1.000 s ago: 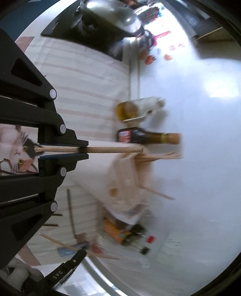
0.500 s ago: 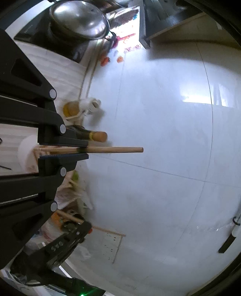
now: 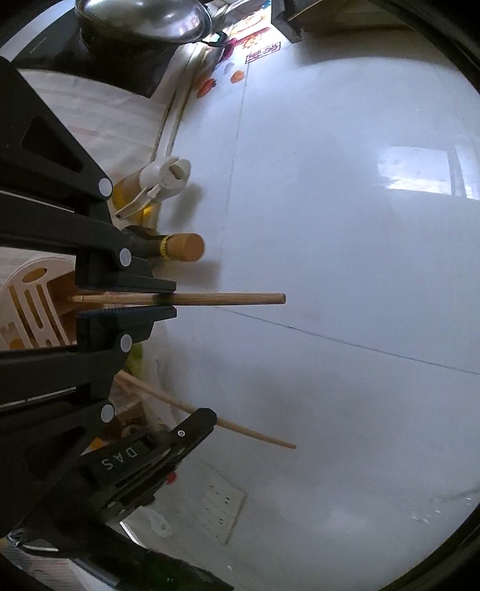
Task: Organize utensils
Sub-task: 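Lower the left tool's chopstick into the holder while the right tool lowers its chopstick there, then open both grippers over the holder and move both tools back to the mat, then grasp a dark chopstick with the left gripper while the right grasps another dark chopstick, then lift the left tool's dark chopstick toward the holder while the right tool lifts its dark chopstick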
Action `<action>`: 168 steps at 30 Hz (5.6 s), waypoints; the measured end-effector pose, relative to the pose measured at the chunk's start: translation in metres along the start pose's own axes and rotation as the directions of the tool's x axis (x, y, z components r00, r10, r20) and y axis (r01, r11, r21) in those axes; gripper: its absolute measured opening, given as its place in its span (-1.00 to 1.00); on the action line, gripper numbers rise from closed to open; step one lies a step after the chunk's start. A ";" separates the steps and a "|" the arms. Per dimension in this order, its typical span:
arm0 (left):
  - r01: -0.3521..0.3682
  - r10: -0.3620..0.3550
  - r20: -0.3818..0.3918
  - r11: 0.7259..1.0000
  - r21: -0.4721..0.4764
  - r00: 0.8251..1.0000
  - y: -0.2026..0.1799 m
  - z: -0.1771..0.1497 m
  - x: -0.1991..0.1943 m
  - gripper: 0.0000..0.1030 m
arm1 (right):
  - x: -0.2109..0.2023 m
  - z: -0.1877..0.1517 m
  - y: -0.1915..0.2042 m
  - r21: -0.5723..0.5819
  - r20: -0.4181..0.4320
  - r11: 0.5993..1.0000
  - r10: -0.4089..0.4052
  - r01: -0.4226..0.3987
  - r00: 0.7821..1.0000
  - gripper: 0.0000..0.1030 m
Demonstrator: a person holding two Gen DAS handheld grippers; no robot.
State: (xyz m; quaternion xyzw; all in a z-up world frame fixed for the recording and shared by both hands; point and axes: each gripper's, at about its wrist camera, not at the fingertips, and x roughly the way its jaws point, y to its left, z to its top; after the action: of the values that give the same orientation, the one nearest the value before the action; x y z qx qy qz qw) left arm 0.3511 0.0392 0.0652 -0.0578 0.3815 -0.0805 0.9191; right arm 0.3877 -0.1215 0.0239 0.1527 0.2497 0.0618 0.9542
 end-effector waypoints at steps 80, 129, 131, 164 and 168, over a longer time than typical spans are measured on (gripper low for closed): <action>-0.143 0.166 -0.603 0.986 0.087 0.780 0.008 -0.295 0.054 -0.93 | -0.058 -0.316 -0.112 -0.105 -0.824 0.978 -0.187 0.180 0.535 -0.87; -0.077 0.118 -0.505 0.992 0.101 0.855 0.025 -0.264 0.056 -0.94 | -0.069 -0.297 -0.121 0.025 -0.776 0.979 -0.108 0.201 0.622 -0.88; -0.067 0.102 -0.487 0.994 0.089 0.868 0.026 -0.258 0.045 -0.94 | -0.075 -0.293 -0.118 0.043 -0.761 0.980 -0.093 0.193 0.642 -0.88; -0.047 0.058 -0.212 0.997 0.053 0.976 0.028 -0.172 -0.057 -0.95 | -0.149 -0.190 -0.042 -0.128 -0.359 0.990 -0.105 0.062 0.927 -0.89; -0.045 0.052 -0.161 0.998 0.048 0.986 0.028 -0.157 -0.072 -0.95 | -0.151 -0.171 -0.036 -0.127 -0.306 0.990 -0.100 0.063 0.947 -0.90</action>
State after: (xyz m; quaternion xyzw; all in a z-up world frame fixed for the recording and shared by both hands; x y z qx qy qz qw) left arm 0.1925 0.0734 0.0004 -0.0214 0.4545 -0.0711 0.8877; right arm 0.1734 -0.1406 -0.0599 0.0750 0.3993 0.0601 0.9118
